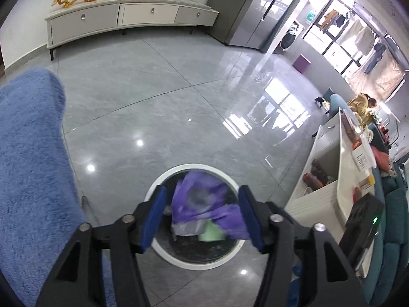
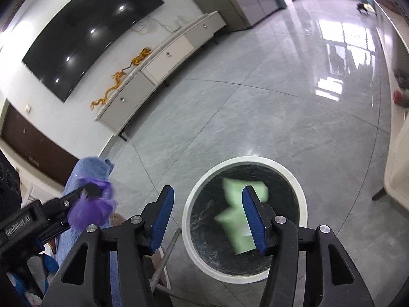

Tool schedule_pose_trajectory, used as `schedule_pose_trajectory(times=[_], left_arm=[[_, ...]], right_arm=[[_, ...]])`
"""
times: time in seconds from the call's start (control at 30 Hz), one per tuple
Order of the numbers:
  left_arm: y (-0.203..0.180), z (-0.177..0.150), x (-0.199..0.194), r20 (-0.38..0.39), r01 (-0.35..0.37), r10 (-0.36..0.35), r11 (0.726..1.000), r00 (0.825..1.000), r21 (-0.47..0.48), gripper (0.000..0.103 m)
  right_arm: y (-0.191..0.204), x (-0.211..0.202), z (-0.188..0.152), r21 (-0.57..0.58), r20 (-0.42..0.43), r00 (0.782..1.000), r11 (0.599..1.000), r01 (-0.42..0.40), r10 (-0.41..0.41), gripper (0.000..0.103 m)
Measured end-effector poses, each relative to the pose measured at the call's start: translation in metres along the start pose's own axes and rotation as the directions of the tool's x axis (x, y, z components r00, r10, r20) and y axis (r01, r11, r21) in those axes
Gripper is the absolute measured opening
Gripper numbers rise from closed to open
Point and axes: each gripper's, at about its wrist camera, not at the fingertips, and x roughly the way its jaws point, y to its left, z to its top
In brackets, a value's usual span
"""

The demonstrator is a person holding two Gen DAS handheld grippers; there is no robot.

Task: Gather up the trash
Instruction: 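Carry the purple bag and green paper over the bin and open both tools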

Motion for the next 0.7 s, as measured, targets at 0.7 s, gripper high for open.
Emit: schedule_pose_trajectory(times=[0.7], left_arm=[[-0.007, -0.023, -0.097, 0.232, -0.102, 0.085, 0.993, 0.969, 0.061, 0.064]], right_arm=[[0.024, -0.055, 0.009, -0.047, 0.088, 0.996, 0.999, -0.008, 0.012, 0.055]])
